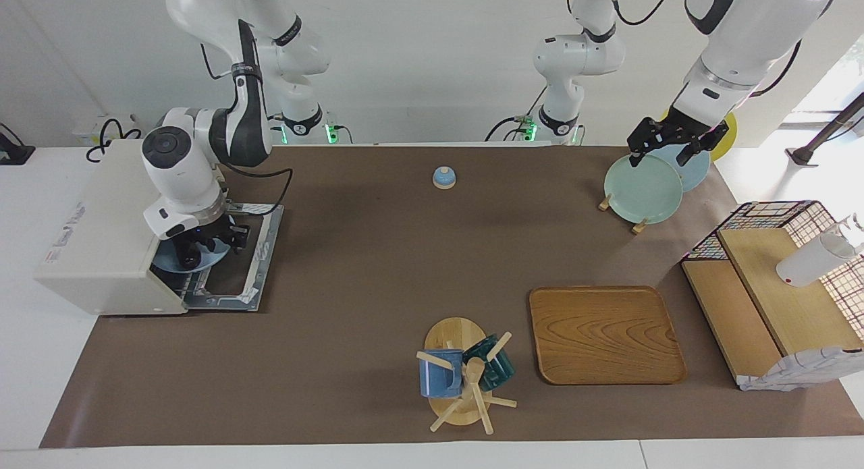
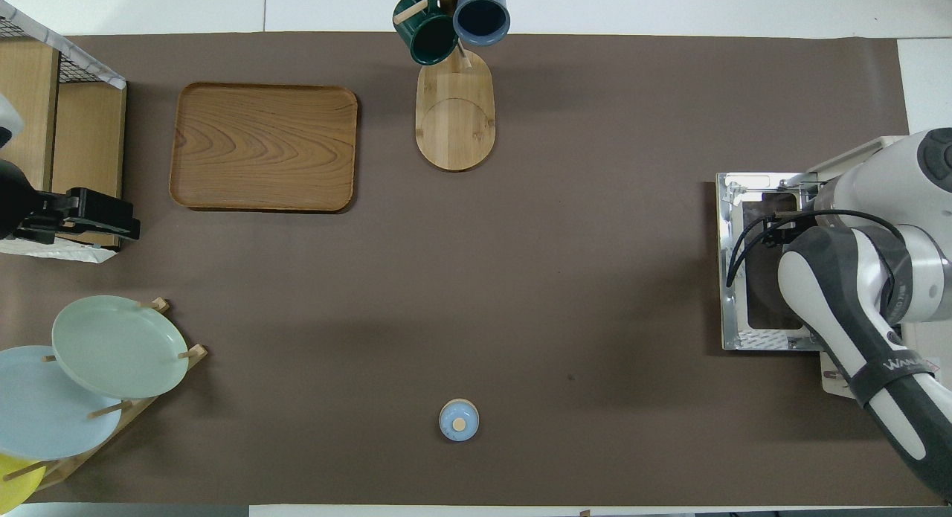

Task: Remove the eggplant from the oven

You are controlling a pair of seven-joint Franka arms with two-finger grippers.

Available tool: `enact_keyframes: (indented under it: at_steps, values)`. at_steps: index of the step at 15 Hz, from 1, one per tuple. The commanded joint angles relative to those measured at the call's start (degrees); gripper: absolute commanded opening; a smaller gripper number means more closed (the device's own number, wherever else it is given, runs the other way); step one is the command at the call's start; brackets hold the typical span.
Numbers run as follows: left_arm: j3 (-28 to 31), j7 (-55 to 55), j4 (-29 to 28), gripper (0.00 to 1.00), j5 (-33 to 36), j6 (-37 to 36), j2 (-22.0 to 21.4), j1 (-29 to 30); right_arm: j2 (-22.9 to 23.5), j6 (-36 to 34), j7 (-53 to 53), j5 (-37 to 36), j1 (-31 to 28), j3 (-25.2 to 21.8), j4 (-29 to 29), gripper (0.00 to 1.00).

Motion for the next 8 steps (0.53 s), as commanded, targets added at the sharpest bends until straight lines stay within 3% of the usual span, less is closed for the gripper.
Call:
enact_keyframes:
  at_steps: [1,4,8]
  values:
    - [0.09,0.38,-0.74,1.0,0.19,1.17,-0.81,0.31,-2.45,2.15,1.67,-0.98,-0.1,0.71,-3.41,0.0]
    - [0.0,0.29,-1.09,1.0,0.28,1.88,-0.89,1.27,-1.66,-1.0,1.67,-1.15,1.65,0.71,0.18,0.0]
    - [-0.09,0.38,-1.09,1.0,0.28,1.88,-0.89,0.75,2.72,-20.4,5.34,-1.15,9.2,1.06,17.64,0.0]
